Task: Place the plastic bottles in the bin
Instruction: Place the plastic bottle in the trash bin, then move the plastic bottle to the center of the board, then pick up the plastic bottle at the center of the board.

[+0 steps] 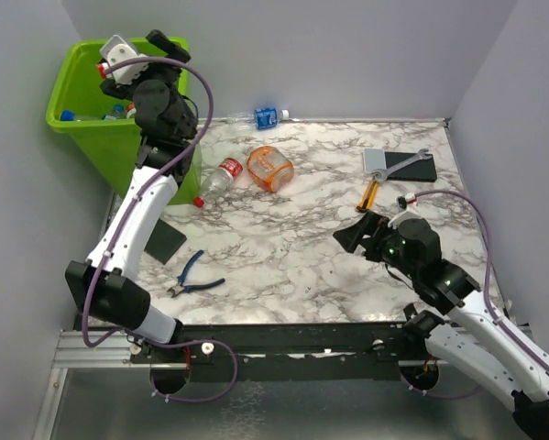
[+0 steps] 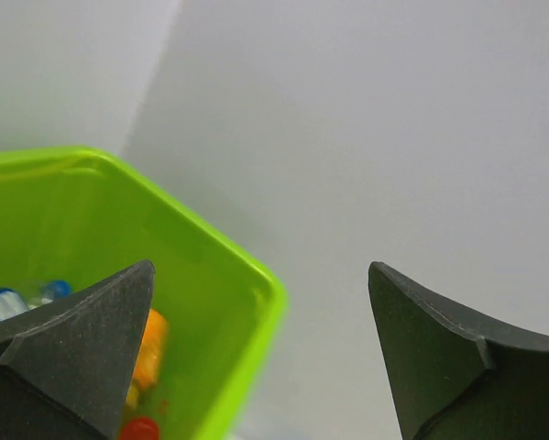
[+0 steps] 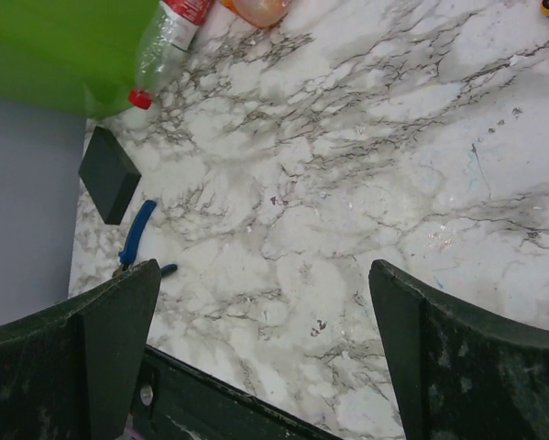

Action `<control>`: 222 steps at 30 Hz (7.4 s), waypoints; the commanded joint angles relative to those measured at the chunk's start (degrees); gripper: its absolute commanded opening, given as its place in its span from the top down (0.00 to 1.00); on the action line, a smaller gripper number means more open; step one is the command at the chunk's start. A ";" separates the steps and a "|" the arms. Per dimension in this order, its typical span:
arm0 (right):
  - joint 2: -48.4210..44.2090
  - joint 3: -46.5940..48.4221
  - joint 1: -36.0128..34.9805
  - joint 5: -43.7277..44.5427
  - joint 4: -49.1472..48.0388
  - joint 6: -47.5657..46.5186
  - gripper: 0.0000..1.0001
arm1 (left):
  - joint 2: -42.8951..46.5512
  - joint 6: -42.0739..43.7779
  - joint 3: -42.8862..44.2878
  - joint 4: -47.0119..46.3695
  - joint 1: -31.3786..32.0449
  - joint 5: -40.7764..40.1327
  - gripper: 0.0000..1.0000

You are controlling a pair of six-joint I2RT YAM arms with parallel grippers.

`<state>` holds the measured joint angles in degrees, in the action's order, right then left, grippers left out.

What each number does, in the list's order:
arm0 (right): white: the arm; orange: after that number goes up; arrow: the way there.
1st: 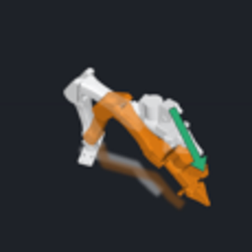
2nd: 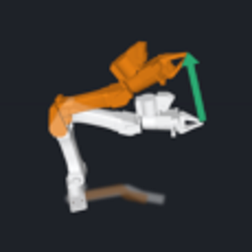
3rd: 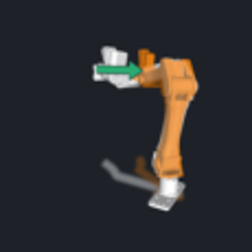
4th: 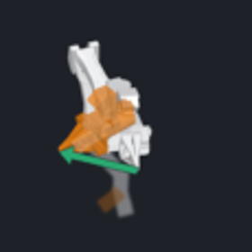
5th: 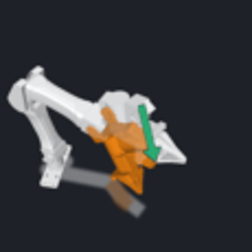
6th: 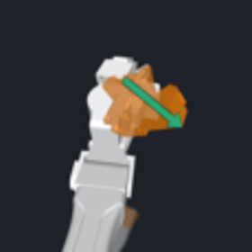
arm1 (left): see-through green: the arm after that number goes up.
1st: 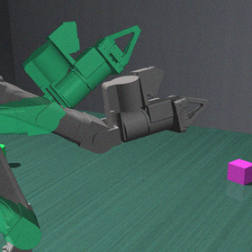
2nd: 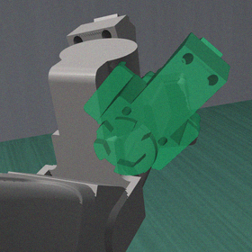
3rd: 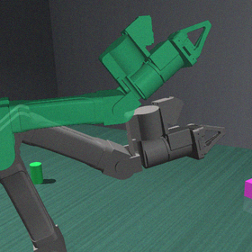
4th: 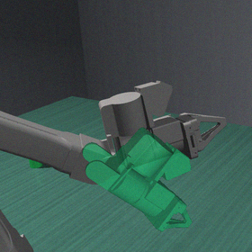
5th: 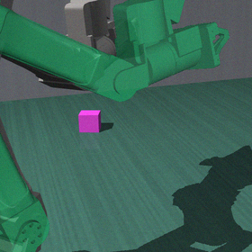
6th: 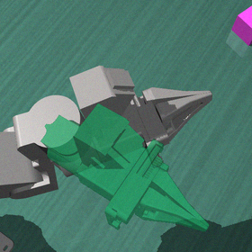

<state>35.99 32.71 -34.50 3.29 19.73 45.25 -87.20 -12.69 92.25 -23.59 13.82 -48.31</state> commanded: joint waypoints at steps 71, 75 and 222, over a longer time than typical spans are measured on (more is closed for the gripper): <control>25.84 -0.10 -2.50 13.73 -25.01 -6.75 0.09 | 16.53 -2.06 -48.47 19.34 30.96 12.04 0.01; 36.54 5.85 -2.35 13.38 -27.67 -7.04 0.09 | 9.36 -11.30 -40.90 25.77 22.77 23.04 0.01; 37.59 -11.51 8.32 -15.57 -37.71 4.16 0.15 | 8.01 -36.41 -59.45 11.65 34.02 37.34 0.14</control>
<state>79.35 22.76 -25.78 -16.10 -22.76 48.45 -79.46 -48.64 33.56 -11.18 47.70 -11.31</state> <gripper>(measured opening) 0.845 0.867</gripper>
